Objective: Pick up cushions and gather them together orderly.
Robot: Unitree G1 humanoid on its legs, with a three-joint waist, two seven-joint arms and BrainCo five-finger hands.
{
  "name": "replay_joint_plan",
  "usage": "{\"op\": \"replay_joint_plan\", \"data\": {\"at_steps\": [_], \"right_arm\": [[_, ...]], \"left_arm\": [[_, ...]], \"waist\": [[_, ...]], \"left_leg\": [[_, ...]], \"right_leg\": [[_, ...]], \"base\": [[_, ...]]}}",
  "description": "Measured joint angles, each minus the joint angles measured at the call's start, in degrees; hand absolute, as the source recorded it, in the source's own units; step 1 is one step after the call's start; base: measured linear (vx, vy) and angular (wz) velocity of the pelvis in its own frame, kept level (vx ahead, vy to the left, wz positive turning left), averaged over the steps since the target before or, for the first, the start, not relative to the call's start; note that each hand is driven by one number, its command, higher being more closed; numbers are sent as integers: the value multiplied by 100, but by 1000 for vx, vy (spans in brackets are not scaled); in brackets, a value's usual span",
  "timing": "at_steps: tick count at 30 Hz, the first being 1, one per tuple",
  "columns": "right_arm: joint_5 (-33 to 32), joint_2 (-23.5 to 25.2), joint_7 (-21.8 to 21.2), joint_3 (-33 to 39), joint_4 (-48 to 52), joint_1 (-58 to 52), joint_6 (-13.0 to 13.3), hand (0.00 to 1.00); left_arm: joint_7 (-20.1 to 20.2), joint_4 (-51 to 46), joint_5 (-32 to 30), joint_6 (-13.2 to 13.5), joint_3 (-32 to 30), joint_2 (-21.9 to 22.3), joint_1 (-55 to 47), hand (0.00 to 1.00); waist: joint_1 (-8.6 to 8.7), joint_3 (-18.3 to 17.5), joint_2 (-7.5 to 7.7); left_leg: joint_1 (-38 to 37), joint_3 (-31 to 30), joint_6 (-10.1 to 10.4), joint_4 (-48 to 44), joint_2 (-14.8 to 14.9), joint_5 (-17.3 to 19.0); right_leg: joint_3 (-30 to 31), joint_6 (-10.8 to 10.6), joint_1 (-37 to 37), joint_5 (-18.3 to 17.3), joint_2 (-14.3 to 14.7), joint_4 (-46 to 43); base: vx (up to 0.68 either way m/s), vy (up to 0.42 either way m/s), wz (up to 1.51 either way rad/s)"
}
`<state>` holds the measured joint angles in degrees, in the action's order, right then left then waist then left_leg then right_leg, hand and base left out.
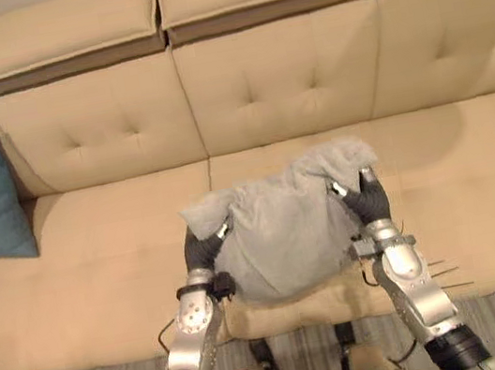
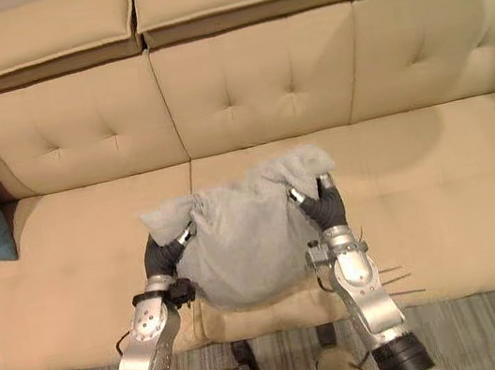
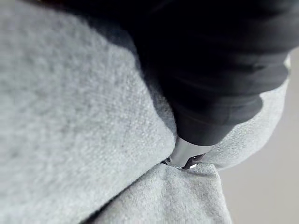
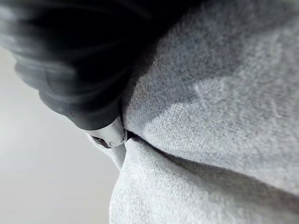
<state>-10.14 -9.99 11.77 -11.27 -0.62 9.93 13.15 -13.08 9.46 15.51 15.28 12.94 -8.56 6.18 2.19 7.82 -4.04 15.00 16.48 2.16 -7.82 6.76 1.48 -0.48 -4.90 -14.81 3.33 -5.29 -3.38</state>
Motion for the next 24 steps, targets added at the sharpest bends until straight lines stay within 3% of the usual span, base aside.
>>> {"op": "replay_joint_plan", "data": {"at_steps": [2,7,12,15,16,24], "right_arm": [[133,47,291,52,-339,862,3,100],[399,48,965,548,-1693,3732,13,100],[397,34,1436,941,-2708,5232,12,100],[389,-59,1554,1032,-3219,5840,6,100],[388,-72,1598,1093,-3510,6151,0,0],[390,-209,1792,1212,-4237,7036,59,0]], "left_arm": [[-284,175,-44,1,-25,-123,673,100],[-1044,1315,-180,20,-399,-514,3464,100],[-1407,2204,-278,44,-664,-791,5224,100],[-1484,2803,-280,54,-759,-924,5996,100],[-1517,3077,-285,54,-871,-936,6320,0],[-1860,3745,-284,42,-1369,-1007,7156,0]], "waist": [[0,78,2],[-21,716,22],[-67,1251,21],[-65,1377,19],[-37,1468,22],[2,1731,13]], "left_leg": [[199,6,-42,6,-10,-88],[783,-81,-135,40,-89,-465],[950,-96,-72,438,-143,-850],[1170,-139,-79,765,-148,-1157],[1252,-149,-64,963,-148,-1316],[1752,-148,-53,1303,-125,-1606]], "right_leg": [[50,53,-174,161,-3,64],[51,-65,-703,428,-66,91],[55,-59,-1018,636,-22,157],[36,-38,-1364,732,28,166],[22,-29,-1530,779,50,167],[-6,1,-2184,869,78,168]], "base": [[-93,71,-1],[-191,25,11],[-162,-28,2],[-107,-46,2],[-70,-38,2],[-37,-22,-1]]}}
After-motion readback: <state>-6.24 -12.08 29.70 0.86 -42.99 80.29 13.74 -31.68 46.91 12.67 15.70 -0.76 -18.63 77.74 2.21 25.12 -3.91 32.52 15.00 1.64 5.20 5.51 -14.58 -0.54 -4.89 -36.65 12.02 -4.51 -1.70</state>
